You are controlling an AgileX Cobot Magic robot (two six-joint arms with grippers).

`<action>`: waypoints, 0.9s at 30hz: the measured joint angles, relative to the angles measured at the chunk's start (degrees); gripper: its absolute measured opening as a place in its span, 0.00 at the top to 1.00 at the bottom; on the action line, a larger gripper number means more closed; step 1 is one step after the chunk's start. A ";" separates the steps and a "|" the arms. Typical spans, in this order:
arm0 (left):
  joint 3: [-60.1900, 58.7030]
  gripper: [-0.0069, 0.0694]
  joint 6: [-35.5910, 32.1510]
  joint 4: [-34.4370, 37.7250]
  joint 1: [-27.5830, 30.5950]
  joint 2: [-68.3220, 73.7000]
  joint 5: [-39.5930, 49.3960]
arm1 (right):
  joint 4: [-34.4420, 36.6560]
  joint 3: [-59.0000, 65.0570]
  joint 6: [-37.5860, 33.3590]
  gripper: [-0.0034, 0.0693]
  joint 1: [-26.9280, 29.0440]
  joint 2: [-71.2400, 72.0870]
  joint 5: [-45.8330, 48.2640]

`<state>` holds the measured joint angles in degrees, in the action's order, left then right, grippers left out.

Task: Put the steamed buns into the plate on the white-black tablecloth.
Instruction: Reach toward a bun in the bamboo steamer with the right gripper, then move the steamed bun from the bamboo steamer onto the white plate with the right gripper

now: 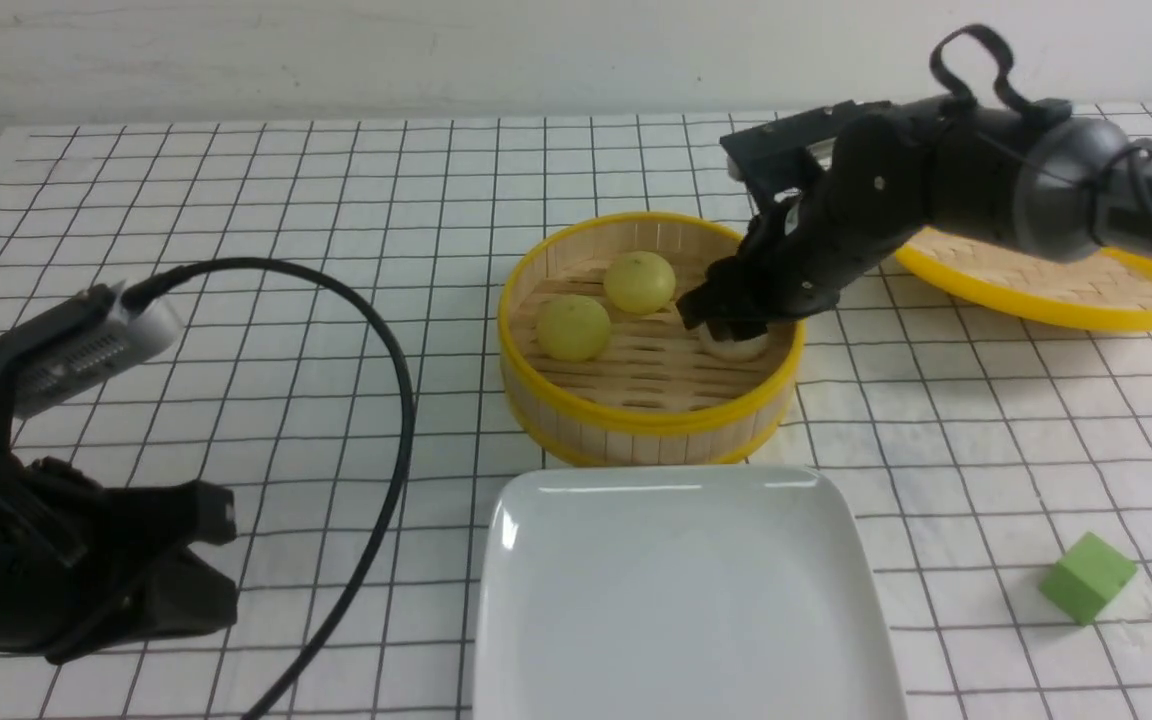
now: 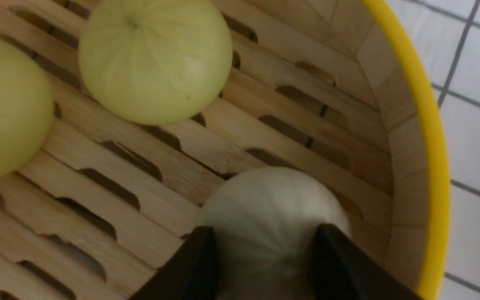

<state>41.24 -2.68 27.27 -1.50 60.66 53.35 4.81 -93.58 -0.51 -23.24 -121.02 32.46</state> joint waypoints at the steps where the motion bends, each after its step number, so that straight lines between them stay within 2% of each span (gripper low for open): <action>1: 0.00 0.84 0.00 0.00 0.00 0.00 0.06 | 0.22 -0.07 0.51 0.66 0.00 -0.06 -0.11; 4: 0.00 0.83 0.00 0.00 0.00 0.00 0.25 | 1.83 -0.30 0.51 0.90 0.00 2.28 2.21; 8: 0.00 0.82 0.00 0.00 0.00 0.00 0.51 | 3.05 0.45 0.20 0.92 -0.35 11.75 10.67; 12: 0.00 0.80 0.00 0.00 0.00 0.00 0.51 | 3.86 6.37 0.51 0.92 -1.37 24.20 14.98; 15: 0.00 0.79 0.00 -0.07 0.00 0.00 0.56 | 6.38 16.38 1.25 0.92 -3.32 30.95 14.17; 17: 0.00 0.78 0.00 -0.13 0.00 0.00 0.62 | 9.13 25.67 1.53 0.92 -5.76 32.54 10.05; 19: 0.00 0.78 0.00 -0.14 0.00 0.00 0.62 | 9.92 29.75 1.69 0.91 -6.94 32.46 6.99; 22: 0.00 0.77 0.00 -0.57 0.00 0.00 0.28 | 10.97 40.28 1.88 0.84 -9.92 30.33 -3.95; 24: 0.00 0.75 0.00 -0.57 0.00 0.00 -0.08 | 11.04 43.45 1.98 0.70 -10.26 28.48 -10.15; 25: 0.00 0.75 0.00 -0.57 0.00 0.00 -0.09 | 11.04 43.58 1.98 0.67 -10.26 28.35 -10.44; 27: 0.00 0.74 0.15 -0.63 0.00 0.00 -0.61 | 11.04 43.96 2.17 0.50 -10.26 27.56 -12.25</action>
<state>41.24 -2.52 26.64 -1.50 60.66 52.74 15.84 -49.62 1.66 -33.50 -93.46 20.22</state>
